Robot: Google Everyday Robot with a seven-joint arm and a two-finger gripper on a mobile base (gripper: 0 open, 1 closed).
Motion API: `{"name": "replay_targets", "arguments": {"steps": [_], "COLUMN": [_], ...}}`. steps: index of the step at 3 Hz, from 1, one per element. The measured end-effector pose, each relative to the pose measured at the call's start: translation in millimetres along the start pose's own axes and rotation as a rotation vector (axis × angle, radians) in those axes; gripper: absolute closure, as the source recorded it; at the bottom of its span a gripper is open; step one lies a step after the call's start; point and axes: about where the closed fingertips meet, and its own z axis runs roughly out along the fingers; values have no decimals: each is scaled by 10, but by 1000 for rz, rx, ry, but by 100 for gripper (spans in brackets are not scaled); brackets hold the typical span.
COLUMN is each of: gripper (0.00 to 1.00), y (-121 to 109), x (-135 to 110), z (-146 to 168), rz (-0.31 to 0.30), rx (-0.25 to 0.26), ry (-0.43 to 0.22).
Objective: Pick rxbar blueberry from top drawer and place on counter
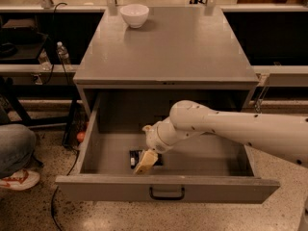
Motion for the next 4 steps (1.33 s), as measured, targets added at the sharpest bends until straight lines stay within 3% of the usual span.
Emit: {"name": "replay_targets", "arguments": {"steps": [1, 4], "gripper": [16, 86], "y": [-8, -23], "x": [35, 15], "z": [72, 19], "rz": [9, 12], "rx": [14, 22], "ry": [-9, -7]}}
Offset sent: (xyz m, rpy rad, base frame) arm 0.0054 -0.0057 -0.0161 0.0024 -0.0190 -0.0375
